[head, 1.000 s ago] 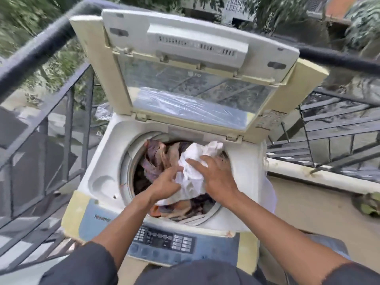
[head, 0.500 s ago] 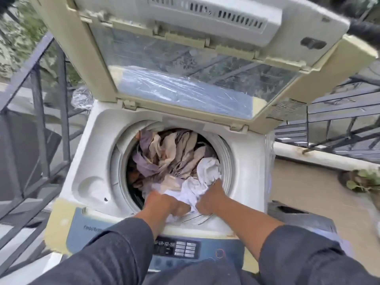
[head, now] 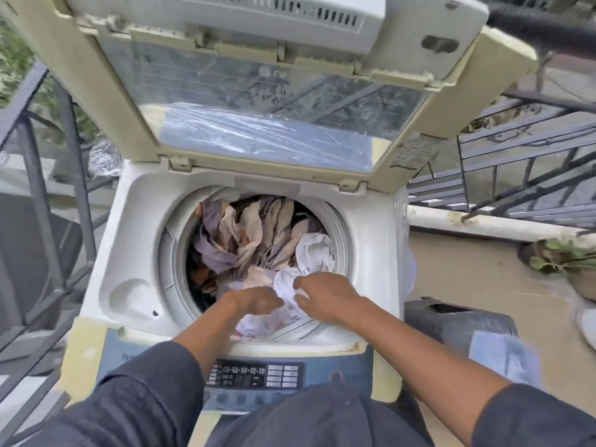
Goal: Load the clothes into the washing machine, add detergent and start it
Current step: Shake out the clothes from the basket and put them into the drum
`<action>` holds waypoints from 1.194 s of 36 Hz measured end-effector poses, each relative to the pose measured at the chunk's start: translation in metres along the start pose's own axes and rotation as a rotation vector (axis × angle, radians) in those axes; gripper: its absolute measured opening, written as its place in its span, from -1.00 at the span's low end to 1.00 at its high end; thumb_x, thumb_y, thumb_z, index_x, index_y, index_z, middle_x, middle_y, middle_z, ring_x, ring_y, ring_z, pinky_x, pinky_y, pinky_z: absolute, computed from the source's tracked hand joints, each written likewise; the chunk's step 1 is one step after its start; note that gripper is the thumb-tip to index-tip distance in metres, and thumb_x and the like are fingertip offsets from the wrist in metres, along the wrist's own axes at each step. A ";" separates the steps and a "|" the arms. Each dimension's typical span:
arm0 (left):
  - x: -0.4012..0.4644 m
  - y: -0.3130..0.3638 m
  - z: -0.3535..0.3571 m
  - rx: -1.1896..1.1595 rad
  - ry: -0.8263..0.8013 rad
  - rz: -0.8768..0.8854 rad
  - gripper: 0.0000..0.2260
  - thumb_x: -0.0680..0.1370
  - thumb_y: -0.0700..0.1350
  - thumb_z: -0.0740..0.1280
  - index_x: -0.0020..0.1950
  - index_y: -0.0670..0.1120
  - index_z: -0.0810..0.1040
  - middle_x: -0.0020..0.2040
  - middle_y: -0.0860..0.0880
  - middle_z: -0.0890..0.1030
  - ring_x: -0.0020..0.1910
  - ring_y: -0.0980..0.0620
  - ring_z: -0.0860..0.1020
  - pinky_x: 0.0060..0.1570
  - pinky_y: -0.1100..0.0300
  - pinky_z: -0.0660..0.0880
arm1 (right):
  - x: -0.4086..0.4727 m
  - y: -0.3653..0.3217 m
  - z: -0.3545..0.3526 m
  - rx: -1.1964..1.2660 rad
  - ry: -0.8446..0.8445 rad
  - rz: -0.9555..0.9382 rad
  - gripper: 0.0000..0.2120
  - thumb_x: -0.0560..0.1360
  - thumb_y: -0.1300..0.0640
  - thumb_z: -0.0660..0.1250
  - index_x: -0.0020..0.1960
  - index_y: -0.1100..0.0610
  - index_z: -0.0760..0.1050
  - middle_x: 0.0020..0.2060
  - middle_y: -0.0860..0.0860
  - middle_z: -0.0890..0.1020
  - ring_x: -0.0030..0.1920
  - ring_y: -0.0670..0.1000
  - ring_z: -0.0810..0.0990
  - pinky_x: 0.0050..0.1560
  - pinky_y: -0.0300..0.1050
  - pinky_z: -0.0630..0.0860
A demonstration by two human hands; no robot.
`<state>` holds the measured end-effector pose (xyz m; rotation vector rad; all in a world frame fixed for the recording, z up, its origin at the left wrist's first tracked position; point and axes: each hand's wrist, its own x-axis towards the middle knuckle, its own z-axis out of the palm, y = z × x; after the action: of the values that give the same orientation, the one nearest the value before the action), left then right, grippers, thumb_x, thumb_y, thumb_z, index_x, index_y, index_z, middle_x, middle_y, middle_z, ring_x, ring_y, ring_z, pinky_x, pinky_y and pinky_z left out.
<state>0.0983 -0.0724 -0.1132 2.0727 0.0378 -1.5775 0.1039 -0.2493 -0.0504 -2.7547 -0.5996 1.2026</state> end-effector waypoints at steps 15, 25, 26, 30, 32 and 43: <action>-0.085 0.061 0.001 -0.330 0.495 0.347 -0.77 0.68 -0.06 0.30 0.31 0.09 0.62 0.29 0.03 0.65 0.26 0.01 0.60 0.35 0.01 0.52 | -0.094 0.047 -0.021 0.669 0.648 0.095 -0.85 0.60 0.03 0.35 0.10 -0.10 0.67 -0.08 -0.17 0.74 -0.11 -0.14 0.67 0.02 -0.07 0.61; -0.111 0.152 0.021 -0.401 0.563 0.547 -0.82 0.69 -0.09 0.31 0.22 0.11 0.66 0.07 0.08 0.75 0.08 0.10 0.70 0.09 0.11 0.60 | -0.136 0.125 -0.012 1.077 0.919 0.205 -0.81 0.53 0.06 0.34 -0.07 -0.22 0.66 -0.18 -0.12 0.75 -0.14 -0.05 0.74 0.02 0.16 0.69; -0.108 0.163 0.022 -0.409 0.566 0.559 -0.81 0.69 -0.12 0.31 0.20 0.10 0.66 0.05 0.07 0.76 0.05 0.08 0.70 0.04 0.13 0.59 | -0.138 0.135 -0.010 1.086 0.931 0.223 -0.77 0.54 0.09 0.33 -0.09 -0.23 0.65 -0.19 -0.11 0.76 -0.15 -0.05 0.74 0.01 0.17 0.69; -0.092 0.209 0.027 -0.391 0.580 0.585 -0.80 0.67 -0.15 0.31 0.14 0.10 0.68 -0.01 0.09 0.76 -0.03 0.10 0.72 -0.02 0.14 0.59 | -0.148 0.178 -0.008 1.156 0.924 0.315 -0.80 0.50 0.05 0.32 -0.08 -0.20 0.68 -0.21 -0.05 0.76 -0.19 -0.04 0.75 0.01 0.15 0.69; -0.083 0.232 0.029 -0.416 0.566 0.579 -0.77 0.66 -0.20 0.30 0.10 0.10 0.68 -0.03 0.05 0.76 -0.05 0.05 0.71 -0.07 0.15 0.57 | -0.150 0.201 -0.008 1.166 0.896 0.353 -0.82 0.52 0.08 0.33 -0.05 -0.14 0.68 -0.21 -0.05 0.76 -0.21 -0.05 0.75 -0.01 0.16 0.69; 0.014 0.344 0.053 -0.426 0.493 0.424 -0.83 0.59 -0.13 0.31 0.06 0.03 0.69 -0.07 -0.04 0.75 -0.14 0.00 0.70 -0.08 0.03 0.65 | -0.110 0.332 0.013 1.161 0.707 0.490 -0.71 0.33 -0.17 0.23 -0.09 -0.12 0.65 -0.18 -0.08 0.75 -0.10 0.07 0.74 0.06 0.13 0.65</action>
<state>0.1697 -0.3942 -0.0013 1.9118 0.0937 -0.7147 0.1332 -0.5978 -0.0570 -2.0096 0.6715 0.2830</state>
